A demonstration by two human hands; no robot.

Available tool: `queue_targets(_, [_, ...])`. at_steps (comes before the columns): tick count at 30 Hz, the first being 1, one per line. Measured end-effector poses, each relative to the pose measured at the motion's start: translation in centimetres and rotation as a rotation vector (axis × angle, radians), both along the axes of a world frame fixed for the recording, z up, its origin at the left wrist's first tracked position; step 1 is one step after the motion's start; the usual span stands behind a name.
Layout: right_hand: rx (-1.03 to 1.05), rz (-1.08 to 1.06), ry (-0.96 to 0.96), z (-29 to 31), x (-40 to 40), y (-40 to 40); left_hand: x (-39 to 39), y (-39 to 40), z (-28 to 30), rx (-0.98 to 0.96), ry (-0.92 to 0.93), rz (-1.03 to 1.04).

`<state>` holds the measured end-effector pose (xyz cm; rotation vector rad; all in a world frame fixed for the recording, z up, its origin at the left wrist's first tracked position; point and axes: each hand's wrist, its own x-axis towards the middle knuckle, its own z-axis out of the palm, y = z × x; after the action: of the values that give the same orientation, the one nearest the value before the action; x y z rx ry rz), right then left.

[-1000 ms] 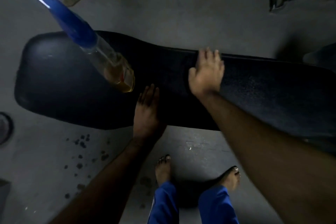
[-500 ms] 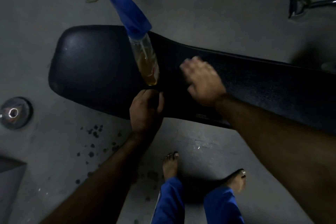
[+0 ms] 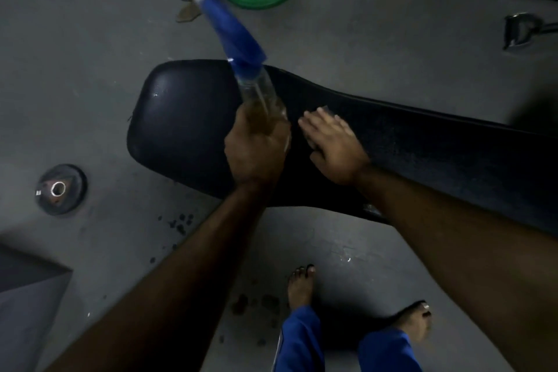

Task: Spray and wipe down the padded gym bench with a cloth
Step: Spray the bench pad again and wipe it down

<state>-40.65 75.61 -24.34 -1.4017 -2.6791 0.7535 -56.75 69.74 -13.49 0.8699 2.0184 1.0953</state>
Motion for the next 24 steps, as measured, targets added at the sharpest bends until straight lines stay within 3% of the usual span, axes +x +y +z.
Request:
queue_targets(1, [0.024, -0.036, -0.011, 0.0, 0.4, 0.9, -0.9, -0.5, 0.6, 0.0, -0.025, 0.0])
queue_targets(4, [0.01, -0.472, -0.096, 0.6, -2.7, 1.4, -3.5, -1.7, 2.3, -0.015, -0.057, 0.002])
queue_targets(5, [0.024, -0.435, -0.091, 0.6, -4.6, 0.7, -4.0, -1.9, 2.7, -0.02, -0.049, 0.01])
queue_targets(8, [0.005, 0.034, -0.016, 0.3, -6.2, -1.0, -5.0, -2.0, 3.2, -0.029, -0.011, 0.054])
queue_targets(9, [0.015, 0.073, -0.012, 0.4, -5.2, -0.3, -5.2, -2.1, 3.3, -0.025, -0.022, 0.07])
queue_targets(12, [0.032, -0.325, -0.099, 0.7, -4.5, 0.6, -5.3, -2.3, 3.5, -0.002, -0.036, 0.077])
queue_targets(13, [0.039, -0.351, -0.111, 0.7, -5.5, -0.2, -5.2, -2.4, 3.5, 0.005, -0.027, 0.079])
queue_targets(16, [0.026, 0.147, 0.007, 0.3, -6.0, -3.8, -4.6, -2.4, 3.6, 0.026, -0.008, 0.073])
queue_targets(18, [0.029, 0.269, -0.003, 0.6, -2.9, -2.3, -4.5, -2.3, 3.5, 0.046, -0.025, 0.072])
queue_targets(19, [0.058, 0.15, -0.034, 0.2, -1.9, -0.9, -4.4, -2.3, 3.5, 0.061, -0.032, 0.059])
queue_targets(21, [0.063, -0.337, -0.122, 0.4, -1.8, 1.5, -4.4, -2.1, 3.1, 0.09, -0.02, 0.033])
queue_targets(22, [0.039, -0.472, -0.144, 0.6, -3.4, 2.2, -4.4, -1.8, 3.0, 0.1, -0.004, 0.022])
queue_targets(24, [0.036, -0.289, -0.068, 0.6, -7.5, 2.6, -4.3, -1.2, 2.7, 0.113, 0.035, 0.007])
